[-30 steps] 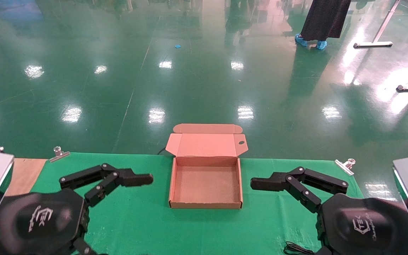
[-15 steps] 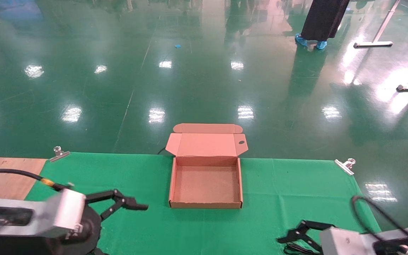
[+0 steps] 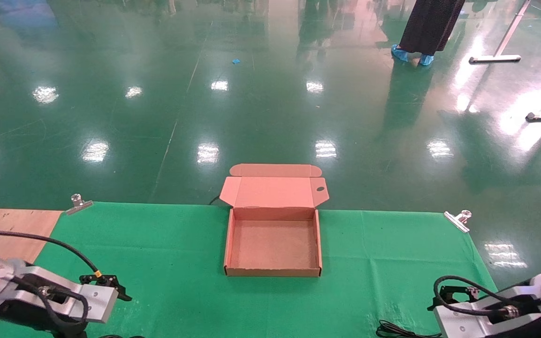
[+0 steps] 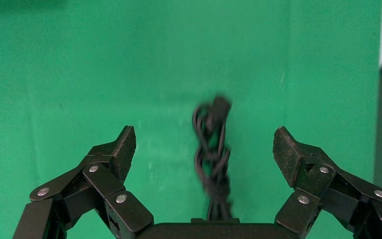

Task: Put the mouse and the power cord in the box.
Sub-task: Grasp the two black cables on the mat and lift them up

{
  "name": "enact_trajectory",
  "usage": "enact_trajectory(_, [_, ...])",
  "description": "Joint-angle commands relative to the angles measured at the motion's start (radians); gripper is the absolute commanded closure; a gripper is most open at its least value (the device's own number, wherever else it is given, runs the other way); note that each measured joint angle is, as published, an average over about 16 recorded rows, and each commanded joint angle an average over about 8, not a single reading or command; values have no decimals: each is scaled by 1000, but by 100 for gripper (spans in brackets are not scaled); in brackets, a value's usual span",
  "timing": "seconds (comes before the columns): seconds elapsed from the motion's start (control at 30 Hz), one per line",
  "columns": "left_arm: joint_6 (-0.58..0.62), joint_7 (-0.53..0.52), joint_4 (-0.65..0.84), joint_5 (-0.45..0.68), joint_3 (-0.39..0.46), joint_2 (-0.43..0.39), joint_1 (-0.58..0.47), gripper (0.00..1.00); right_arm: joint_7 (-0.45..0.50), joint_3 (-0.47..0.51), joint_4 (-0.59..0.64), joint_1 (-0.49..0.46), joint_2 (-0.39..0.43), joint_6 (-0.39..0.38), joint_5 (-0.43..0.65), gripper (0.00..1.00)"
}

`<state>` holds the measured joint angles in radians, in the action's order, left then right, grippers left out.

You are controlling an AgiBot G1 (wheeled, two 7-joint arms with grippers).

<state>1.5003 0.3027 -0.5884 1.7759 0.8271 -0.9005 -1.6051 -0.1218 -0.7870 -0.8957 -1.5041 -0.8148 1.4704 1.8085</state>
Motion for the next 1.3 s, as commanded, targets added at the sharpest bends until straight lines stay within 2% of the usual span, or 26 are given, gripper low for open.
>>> enact_trajectory(0.03, [-17, 54, 81, 62, 33, -37, -36, 0, -44, -18, 66, -16, -31, -20, 42, 0])
enact_trajectory(0.2, [-85, 134, 225, 125, 69, -107, -53, 0, -145, -30, 224, -33, -103, -88, 66, 0])
enact_trajectory(0.63, [-249, 239, 456, 139, 73, -206, -36, 0, -356, -35, 598, -59, -268, -247, 75, 0])
enact_trajectory(1.03, [-305, 293, 535, 118, 57, -225, -30, 0, -430, -17, 778, -65, -341, -451, 62, 0])
enact_trajectory(1.17, [-305, 305, 550, 107, 50, -222, -30, 0, -441, -8, 803, -75, -347, -456, 49, 0])
enact_trajectory(1.3, [-296, 313, 563, 101, 46, -213, -34, 0, -454, 4, 823, -90, -344, -405, 30, 0])
